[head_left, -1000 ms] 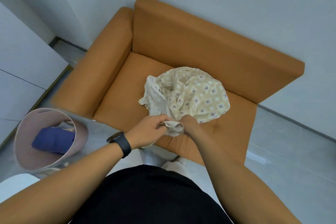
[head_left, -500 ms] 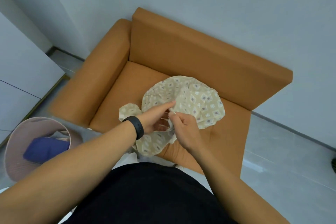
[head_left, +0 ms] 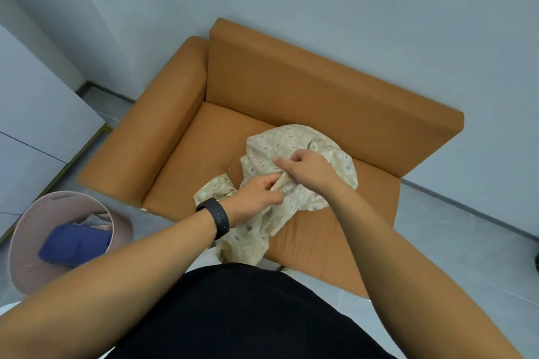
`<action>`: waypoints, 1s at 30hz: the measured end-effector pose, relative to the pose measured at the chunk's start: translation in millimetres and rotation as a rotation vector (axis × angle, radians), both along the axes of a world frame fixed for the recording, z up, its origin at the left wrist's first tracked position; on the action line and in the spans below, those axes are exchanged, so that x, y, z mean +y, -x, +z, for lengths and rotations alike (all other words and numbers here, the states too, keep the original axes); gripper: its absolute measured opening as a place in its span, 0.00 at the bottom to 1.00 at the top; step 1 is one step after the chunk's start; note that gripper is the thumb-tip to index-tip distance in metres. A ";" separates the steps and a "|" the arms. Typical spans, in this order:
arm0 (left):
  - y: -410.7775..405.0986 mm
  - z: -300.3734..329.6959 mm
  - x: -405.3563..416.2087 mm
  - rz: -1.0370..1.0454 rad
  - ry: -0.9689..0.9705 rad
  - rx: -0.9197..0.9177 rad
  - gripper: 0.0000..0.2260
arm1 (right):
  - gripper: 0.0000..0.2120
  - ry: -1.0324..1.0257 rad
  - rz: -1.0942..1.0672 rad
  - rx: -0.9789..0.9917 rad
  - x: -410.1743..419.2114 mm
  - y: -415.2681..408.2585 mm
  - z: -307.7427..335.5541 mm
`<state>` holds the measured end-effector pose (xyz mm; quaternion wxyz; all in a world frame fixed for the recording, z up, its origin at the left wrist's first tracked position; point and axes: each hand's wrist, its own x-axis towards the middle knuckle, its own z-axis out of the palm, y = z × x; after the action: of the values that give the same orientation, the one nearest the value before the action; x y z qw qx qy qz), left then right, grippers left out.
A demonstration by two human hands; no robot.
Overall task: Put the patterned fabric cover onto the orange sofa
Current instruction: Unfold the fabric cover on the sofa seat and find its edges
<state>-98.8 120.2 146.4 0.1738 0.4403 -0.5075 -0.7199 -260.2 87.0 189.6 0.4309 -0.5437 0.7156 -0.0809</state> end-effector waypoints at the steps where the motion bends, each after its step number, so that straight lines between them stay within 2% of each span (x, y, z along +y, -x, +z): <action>1: -3.5 -0.6 1.0 -0.019 0.011 -0.019 0.10 | 0.20 -0.154 0.146 0.087 -12.3 -5.2 -4.9; 4: -15.2 -0.9 7.2 -0.098 0.045 -0.081 0.13 | 0.18 -0.583 0.568 0.362 -31.7 -20.1 -15.3; 6: -26.7 -4.6 11.6 -0.092 0.046 -0.105 0.15 | 0.21 -0.698 0.680 0.438 -35.0 -28.1 -26.4; 8: -36.2 -6.5 13.6 -0.082 0.043 -0.114 0.17 | 0.21 -0.731 0.702 0.465 -32.1 -34.4 -29.3; 11: -43.9 -8.3 12.7 -0.067 0.061 -0.132 0.17 | 0.17 -0.664 0.595 0.371 -30.2 -35.5 -31.5; 12: -44.3 -9.1 12.9 -0.060 0.068 -0.136 0.17 | 0.20 -0.640 0.530 0.342 -29.0 -35.5 -31.3; 14: -41.8 -6.8 13.7 -0.079 0.100 -0.131 0.18 | 0.35 -0.664 0.427 0.248 -26.4 -37.5 -29.0; 15: -38.7 -4.0 14.1 -0.103 0.124 -0.131 0.20 | 0.40 -0.681 0.426 0.218 -24.4 -37.1 -30.0; 16: -35.6 -3.2 14.2 -0.129 0.143 -0.132 0.21 | 0.35 -0.689 0.461 0.220 -20.7 -38.3 -30.3; 17: -31.5 -2.8 14.9 -0.148 0.153 -0.137 0.21 | 0.24 -0.680 0.487 0.251 -17.1 -38.0 -31.1; 18: -28.3 -5.2 16.0 -0.162 0.160 -0.137 0.22 | 0.14 -0.661 0.526 0.319 -14.8 -36.5 -32.3; 19: -25.6 -5.3 17.8 -0.171 0.164 -0.139 0.22 | 0.12 -0.639 0.552 0.361 -12.4 -35.0 -31.5; 21: -24.0 -8.6 21.7 -0.168 0.147 -0.114 0.20 | 0.13 -0.575 0.521 0.321 -8.9 -27.9 -35.0; 24: -27.6 -13.7 23.9 -0.119 0.108 -0.094 0.17 | 0.15 -0.361 0.233 0.170 -13.3 -12.5 -41.5; 26: -29.9 -13.5 21.4 -0.105 0.078 -0.085 0.16 | 0.18 -0.157 0.103 0.132 -17.2 -7.6 -35.3; 29: -34.0 -9.9 15.3 -0.107 -0.018 -0.036 0.08 | 0.23 0.163 -0.001 0.010 -16.5 -9.4 -11.7; 30: -34.3 -10.7 12.3 -0.071 -0.057 -0.021 0.11 | 0.24 0.250 -0.049 -0.081 -13.2 -10.9 -1.6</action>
<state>-64.6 132.6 135.7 0.1300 0.4344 -0.5038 -0.7353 -249.3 73.8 188.0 0.3861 -0.5718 0.6951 -0.2021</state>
